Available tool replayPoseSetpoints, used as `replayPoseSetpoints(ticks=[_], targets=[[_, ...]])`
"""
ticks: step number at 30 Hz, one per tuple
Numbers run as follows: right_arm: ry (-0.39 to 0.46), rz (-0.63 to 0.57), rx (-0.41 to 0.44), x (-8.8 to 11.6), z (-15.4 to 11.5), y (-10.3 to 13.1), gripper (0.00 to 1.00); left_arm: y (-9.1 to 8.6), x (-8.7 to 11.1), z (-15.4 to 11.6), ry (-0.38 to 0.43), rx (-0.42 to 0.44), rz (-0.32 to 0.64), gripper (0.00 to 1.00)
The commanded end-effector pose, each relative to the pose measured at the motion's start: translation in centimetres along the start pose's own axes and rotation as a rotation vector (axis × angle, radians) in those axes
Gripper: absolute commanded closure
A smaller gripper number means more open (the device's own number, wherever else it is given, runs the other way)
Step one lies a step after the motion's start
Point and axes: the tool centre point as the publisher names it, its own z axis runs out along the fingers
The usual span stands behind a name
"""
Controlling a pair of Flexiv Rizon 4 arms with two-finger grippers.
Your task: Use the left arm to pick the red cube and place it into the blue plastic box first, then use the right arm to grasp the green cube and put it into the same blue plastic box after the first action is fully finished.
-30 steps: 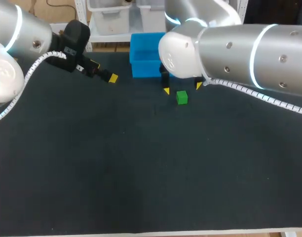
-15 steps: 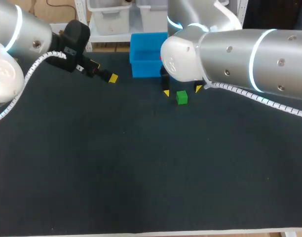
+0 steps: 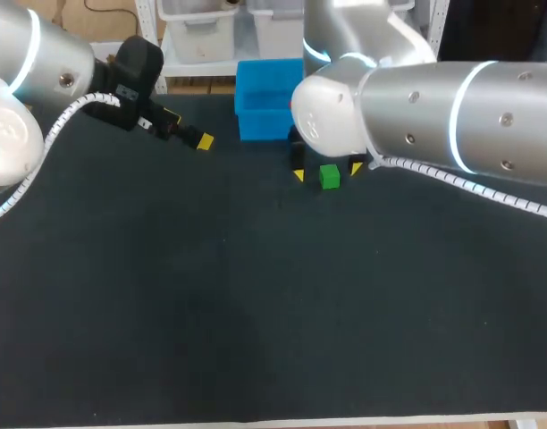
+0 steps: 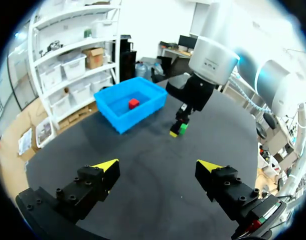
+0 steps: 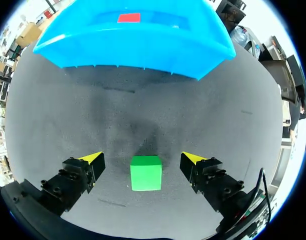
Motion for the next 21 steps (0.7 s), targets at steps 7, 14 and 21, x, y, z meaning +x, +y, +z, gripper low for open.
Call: replayPoseSetpoints(ticks=[7,14,21], targets=[[-0.007,0.035,0.000,0.7,0.7,0.1,0.89,0.1,0.1,0.0,-0.007,0.005,0.003,0.00],[0.004,0.048,0.001,1.2,1.1,0.3,1.00,0.1,0.1,0.0,-0.007,0.005,0.003,0.00],[0.006,0.051,0.006,1.5,0.4,0.4,1.00,0.1,0.1,0.0,-0.007,0.005,0.003,0.00]])
